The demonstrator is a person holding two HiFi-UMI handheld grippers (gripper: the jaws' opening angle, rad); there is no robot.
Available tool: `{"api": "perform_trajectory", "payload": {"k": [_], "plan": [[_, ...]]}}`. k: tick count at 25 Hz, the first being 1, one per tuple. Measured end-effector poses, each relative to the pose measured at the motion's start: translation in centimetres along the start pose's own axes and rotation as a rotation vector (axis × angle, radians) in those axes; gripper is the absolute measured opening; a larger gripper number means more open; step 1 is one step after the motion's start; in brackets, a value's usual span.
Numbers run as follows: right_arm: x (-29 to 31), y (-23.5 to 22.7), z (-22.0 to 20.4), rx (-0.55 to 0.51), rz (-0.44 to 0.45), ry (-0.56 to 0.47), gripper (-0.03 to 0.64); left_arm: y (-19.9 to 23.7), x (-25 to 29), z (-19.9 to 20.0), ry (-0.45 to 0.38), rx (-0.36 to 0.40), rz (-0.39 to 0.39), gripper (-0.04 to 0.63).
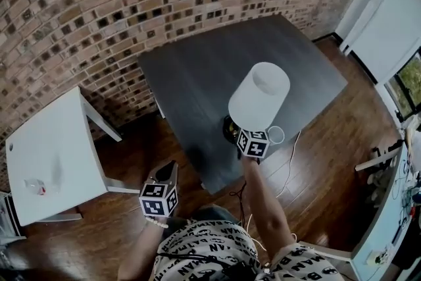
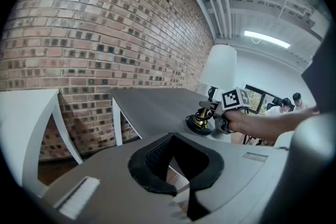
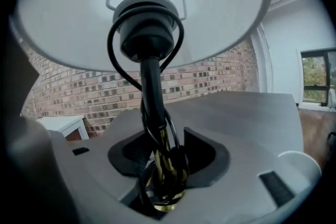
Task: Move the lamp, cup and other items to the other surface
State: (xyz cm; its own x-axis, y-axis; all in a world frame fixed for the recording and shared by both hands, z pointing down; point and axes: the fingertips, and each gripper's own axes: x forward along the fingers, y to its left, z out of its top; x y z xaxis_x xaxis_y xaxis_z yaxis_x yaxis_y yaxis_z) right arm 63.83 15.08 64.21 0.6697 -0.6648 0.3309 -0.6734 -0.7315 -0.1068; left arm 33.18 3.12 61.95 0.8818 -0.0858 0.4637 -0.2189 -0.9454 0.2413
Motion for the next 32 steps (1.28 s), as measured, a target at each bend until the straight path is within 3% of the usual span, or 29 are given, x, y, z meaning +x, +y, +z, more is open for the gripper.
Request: {"api": "perform_trajectory", "payload": {"k": [1,6,7,18,32], "plan": [[0.1,-0.1,0.1,-0.009,-0.003,-0.001,0.169,0.3,0.0,0.1,-0.002,-0.002,0.004,0.002],[0.3,0.9,1.2,-0.139,0.008,-0.023,0.12,1.4,0.1,0.3,-0.009,-0.021,0.021,0.002],[0.2,1.3,1.6,-0.171,0.014,-0.028,0.08,1.4,0.1,0.3,-0.008,-0.023,0.021,0.002],[-2.7,7.4,4.7,-0.288,0.114,-0.042,0.067,2.6,-3.2,1.2,-0.015,-0.058,0.033,0.002],[-8.3,27.1,5.6,-0.317,0.336,-0.072,0.066,10.7,-16.6,-1.4,-0.067,-0.148,0.172,0.002]]}}
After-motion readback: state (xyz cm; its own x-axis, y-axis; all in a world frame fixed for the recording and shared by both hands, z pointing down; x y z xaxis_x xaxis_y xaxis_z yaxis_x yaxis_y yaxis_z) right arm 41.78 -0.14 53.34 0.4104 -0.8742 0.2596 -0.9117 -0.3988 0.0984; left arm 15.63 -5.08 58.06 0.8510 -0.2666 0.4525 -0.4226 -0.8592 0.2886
